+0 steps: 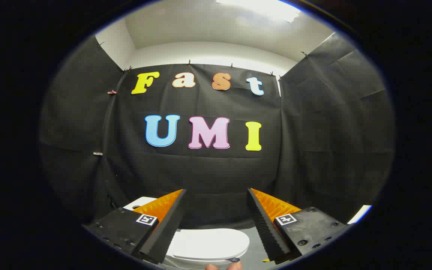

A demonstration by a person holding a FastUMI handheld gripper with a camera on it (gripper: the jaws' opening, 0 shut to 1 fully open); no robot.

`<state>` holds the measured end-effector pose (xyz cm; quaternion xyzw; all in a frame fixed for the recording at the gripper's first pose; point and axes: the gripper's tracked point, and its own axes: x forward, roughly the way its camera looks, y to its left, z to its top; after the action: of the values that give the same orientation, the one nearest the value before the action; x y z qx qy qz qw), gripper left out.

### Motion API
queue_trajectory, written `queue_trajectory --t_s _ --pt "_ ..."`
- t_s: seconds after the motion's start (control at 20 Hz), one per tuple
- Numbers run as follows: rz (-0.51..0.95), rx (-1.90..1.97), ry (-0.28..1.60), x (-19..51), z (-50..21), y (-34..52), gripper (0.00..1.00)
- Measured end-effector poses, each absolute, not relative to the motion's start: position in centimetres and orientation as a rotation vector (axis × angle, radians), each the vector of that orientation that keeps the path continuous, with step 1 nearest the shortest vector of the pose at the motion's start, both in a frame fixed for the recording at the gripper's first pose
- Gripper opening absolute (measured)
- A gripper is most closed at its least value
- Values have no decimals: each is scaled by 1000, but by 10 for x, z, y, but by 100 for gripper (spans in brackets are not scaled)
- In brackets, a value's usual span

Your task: Open the toilet lid.

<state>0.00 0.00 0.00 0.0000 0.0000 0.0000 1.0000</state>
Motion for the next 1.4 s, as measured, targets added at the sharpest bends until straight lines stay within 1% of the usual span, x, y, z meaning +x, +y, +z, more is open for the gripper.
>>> queue_trajectory --t_s 0.7,1.1,1.25,1.4 --pt "-1 -8 15 2 -8 0 98" --pt "-9 1 -26 10 -9 -6 98" --pt "-10 -44 -54 18 -24 -10 98" --pt "-10 -58 -38 31 -56 -15 98"
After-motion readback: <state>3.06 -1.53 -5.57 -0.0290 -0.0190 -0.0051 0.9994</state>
